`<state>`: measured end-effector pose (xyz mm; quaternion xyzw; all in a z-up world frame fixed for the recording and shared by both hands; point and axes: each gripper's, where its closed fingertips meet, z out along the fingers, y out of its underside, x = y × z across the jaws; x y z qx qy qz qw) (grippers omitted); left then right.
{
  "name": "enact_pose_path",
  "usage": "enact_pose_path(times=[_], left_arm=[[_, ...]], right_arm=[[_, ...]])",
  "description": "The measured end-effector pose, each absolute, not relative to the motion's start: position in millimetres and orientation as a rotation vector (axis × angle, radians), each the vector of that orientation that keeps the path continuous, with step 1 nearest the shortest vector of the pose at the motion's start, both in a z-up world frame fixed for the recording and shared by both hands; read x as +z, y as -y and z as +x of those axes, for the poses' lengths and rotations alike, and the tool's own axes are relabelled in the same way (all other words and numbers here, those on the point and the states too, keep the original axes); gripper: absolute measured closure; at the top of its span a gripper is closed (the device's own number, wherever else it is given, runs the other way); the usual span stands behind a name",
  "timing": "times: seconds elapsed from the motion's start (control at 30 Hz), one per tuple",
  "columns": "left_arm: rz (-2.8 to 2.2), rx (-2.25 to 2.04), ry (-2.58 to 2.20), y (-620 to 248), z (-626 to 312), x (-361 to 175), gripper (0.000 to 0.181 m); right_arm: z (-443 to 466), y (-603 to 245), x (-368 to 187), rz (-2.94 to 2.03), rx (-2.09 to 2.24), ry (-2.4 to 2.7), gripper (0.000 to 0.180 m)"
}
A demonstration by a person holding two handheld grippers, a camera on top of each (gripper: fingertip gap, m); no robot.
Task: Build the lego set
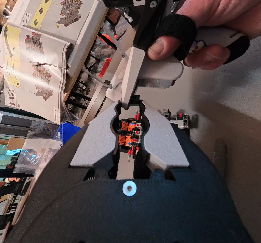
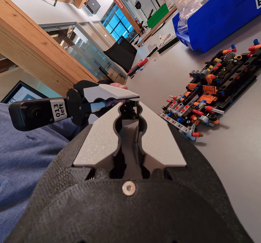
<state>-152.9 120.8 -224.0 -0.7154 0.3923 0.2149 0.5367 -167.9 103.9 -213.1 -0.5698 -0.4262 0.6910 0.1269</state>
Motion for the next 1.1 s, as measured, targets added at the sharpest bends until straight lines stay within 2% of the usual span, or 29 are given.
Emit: enact_pose_path(times=[0.03, 0.77, 1.1], left_arm=[[-1.704, 0.517, -0.936, -120.9, -152.8, -224.4, 0.157], [-1.772, 0.573, -0.961, -124.8, -156.2, -240.1, 0.158], [-1.752, 0.564, -0.947, -125.0, -154.6, -236.1, 0.158]], right_arm=[[-167.7, -104.0, -213.4, -1.658, 2.01, 1.242, 0.165], [-168.9, -110.9, -229.3, -1.671, 1.668, 1.367, 0.166], [-167.9, -111.1, -225.1, -1.66, 1.724, 1.347, 0.166]])
